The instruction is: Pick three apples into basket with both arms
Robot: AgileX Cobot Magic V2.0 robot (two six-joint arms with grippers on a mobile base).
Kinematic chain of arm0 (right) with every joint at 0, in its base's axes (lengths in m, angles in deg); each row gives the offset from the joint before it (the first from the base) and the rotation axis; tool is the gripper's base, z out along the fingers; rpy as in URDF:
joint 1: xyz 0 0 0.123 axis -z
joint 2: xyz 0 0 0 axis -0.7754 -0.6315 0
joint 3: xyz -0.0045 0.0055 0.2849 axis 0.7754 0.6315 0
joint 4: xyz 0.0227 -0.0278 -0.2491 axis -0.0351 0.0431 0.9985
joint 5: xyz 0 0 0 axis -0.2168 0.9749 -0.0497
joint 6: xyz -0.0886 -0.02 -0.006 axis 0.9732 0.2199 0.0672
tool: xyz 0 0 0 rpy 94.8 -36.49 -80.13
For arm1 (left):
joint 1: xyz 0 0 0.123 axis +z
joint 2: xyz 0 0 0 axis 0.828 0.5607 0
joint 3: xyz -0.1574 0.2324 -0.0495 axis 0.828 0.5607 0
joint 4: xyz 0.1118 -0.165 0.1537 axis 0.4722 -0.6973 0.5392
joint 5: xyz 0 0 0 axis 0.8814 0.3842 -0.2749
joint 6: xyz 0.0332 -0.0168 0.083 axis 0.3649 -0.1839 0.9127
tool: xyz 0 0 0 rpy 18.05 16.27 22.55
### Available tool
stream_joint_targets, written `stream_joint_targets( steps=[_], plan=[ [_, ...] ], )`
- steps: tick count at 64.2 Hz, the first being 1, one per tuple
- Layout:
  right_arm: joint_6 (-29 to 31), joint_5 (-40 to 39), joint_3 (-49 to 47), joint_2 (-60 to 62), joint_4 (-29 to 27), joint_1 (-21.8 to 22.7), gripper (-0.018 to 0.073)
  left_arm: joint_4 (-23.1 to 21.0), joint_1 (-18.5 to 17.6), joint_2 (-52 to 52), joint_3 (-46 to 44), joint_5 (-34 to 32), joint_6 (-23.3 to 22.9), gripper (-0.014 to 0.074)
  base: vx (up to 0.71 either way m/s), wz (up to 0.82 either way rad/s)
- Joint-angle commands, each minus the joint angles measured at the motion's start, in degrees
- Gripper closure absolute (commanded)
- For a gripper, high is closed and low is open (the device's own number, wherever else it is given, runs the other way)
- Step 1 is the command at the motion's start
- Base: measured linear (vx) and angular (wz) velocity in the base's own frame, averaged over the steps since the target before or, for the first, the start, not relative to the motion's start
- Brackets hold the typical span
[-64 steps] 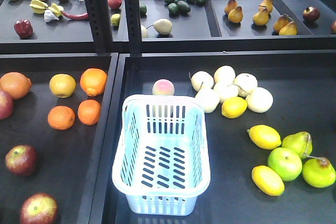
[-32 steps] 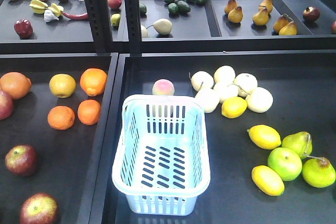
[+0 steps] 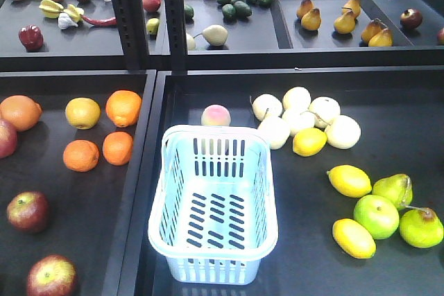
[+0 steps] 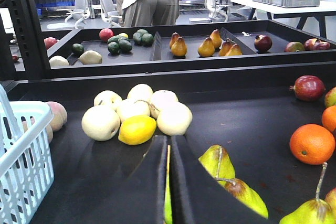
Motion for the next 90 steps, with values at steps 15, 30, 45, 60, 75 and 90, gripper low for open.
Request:
stream_joint_targets(
  steps=[15,30,45,60,75,90],
  plan=[
    [0.4,-4.1,0.8,0.7,0.4,0.3,0.0564,-19.1,0.2,-0.7,-2.5,-6.7,-8.8,0.0602,0.0,0.0],
    [0.4,-4.1,0.8,0.7,0.4,0.3,0.0564,-18.8,0.2,-0.5,-13.6,-3.9,0.3,0.0602,0.0,0.0],
    [0.4,-4.1,0.8,0.7,0.4,0.3,0.0564,-18.1,0.2,7.0,-28.6,6.7,26.0,0.0602,0.0,0.0],
    [0.4,-4.1,0.8,0.7,0.4,0.3,0.0564,-27.8,0.2,21.9,-39.2,18.7,54.3,0.0601,0.0,0.0],
    [0.4,-4.1,0.8,0.7,0.4,0.3,0.0564,-50.9,0.2,39.8,-46.6,31.4,88.2,0.0541,0.0,0.0],
    [0.4,-4.1,0.8,0.7,0.4,0.3,0.0564,-61.4,0.2,59.2,-56.8,41.8,106.2,0.0282,0.0,0.0]
  ],
)
